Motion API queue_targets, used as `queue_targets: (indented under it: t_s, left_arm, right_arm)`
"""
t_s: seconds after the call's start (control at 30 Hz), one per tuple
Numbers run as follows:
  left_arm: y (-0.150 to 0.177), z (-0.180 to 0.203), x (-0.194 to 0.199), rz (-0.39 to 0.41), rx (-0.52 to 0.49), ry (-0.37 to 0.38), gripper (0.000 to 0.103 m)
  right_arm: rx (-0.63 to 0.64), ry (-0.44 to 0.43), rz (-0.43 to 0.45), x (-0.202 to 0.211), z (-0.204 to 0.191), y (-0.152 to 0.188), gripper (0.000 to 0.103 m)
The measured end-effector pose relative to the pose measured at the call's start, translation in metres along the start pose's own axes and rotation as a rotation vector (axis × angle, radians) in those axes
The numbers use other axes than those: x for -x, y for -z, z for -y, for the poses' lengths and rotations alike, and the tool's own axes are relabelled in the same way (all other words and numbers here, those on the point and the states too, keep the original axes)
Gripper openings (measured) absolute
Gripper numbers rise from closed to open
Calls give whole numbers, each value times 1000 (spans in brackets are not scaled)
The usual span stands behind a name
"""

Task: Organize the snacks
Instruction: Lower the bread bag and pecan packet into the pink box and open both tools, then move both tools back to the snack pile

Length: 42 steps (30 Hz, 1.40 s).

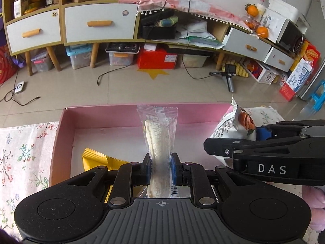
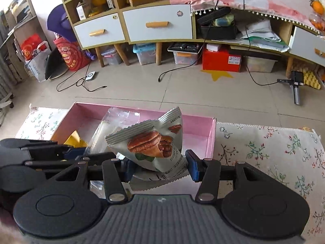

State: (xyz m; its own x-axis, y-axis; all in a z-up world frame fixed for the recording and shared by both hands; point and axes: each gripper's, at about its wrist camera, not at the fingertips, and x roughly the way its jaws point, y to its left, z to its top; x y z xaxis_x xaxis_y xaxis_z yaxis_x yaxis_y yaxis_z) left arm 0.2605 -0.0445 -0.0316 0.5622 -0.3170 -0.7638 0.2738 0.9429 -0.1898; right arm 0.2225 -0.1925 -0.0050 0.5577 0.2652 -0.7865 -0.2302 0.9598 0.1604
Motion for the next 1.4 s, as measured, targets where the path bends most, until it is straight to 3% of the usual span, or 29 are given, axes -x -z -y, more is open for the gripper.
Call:
queue_targets:
  t_s: [0.23,0.33,0.4,0.8,1.1,1.4]
  left_arm:
    - [-1,-4,-3,16,-4,20,20]
    - [-1,-6,2,42,13,10,38]
    - [-1,-5,7,51,8,2,53]
    - [10,9,57,106,-7,-34,87]
    - [36,14,94,109,-23,-56,100]
    - [76,7,130,107,0,-77,101]
  right_arm:
    - [4,35,9,-1,1,1,50]
    - [-11,18,32,6,3,-1,62]
    - [-18,18,41,11,4,-3,63]
    - [-53,30,83,51,17,9,85]
    - [-23,28,81,75,7,33,96]
    - [6,16,62,89,-11,68,100]
